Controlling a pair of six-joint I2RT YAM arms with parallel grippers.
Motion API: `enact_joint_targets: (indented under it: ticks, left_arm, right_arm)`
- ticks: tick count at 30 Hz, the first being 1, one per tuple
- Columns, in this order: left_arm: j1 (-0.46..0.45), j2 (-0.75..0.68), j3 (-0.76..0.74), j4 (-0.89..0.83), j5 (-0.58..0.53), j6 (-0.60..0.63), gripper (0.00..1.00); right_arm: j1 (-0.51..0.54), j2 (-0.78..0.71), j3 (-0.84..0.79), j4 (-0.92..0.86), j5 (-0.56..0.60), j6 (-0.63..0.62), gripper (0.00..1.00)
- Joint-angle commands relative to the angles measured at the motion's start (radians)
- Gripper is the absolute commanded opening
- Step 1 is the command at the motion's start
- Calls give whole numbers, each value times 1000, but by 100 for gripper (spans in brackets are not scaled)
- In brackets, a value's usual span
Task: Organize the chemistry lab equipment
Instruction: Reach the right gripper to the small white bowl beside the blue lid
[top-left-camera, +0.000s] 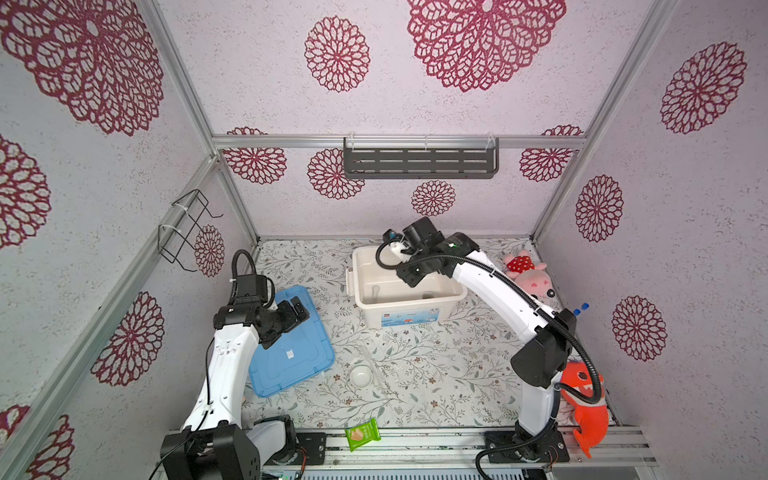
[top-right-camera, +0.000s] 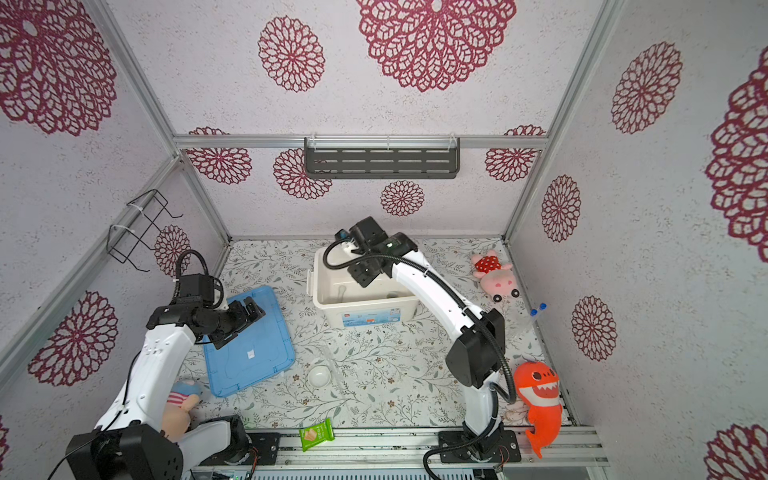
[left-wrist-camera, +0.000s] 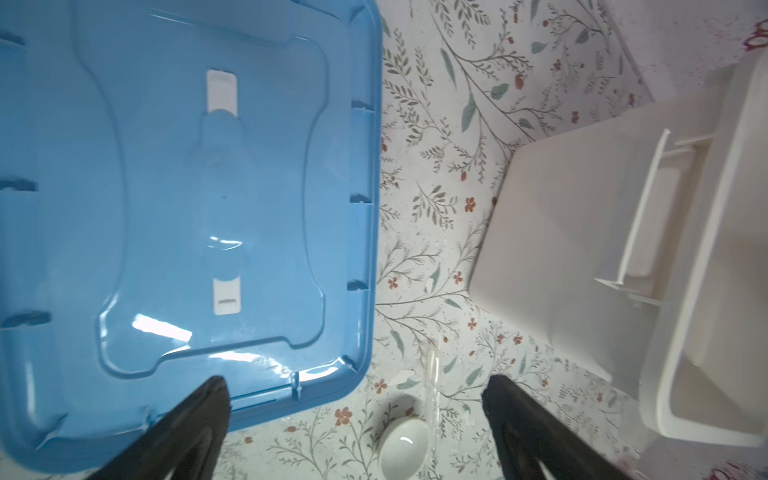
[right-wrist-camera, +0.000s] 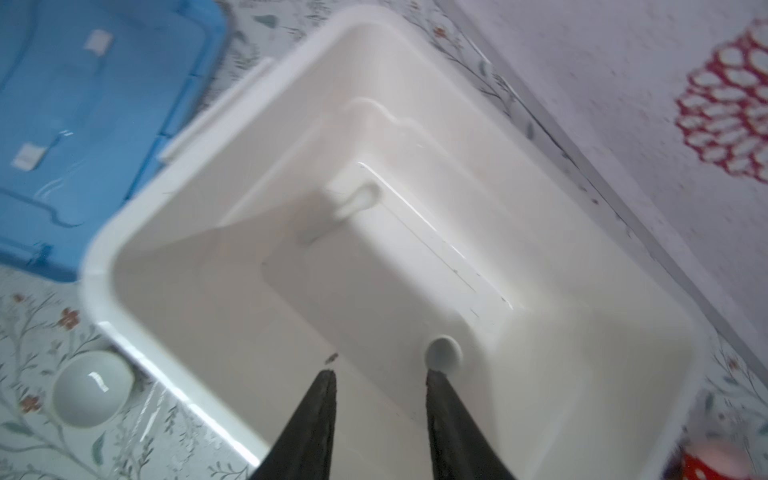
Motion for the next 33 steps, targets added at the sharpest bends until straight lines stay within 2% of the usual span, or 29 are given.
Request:
enact_joint_targets:
  ticks: [1, 8, 14, 19, 28, 33]
  left_arm:
    - [1, -41, 34, -73, -155, 33, 98]
    - [17, -100, -3, -22, -119, 27, 97]
    - [25, -96, -23, 9, -72, 10, 97]
    - [32, -85, -11, -16, -66, 11, 97]
    - [38, -95, -26, 5, -41, 16, 97]
    - [40, -93, -19, -23, -45, 28, 97]
  right_arm:
    - [97, -39, -70, 103, -88, -109, 40]
    - [249, -24, -131, 125, -231, -116, 40]
    - [352, -15, -281, 133, -281, -226, 44]
    - [364, 51, -301, 137, -250, -178, 54]
    - [367, 185, -276, 128, -271, -184, 54]
    - [368, 239, -253, 74, -212, -199, 54]
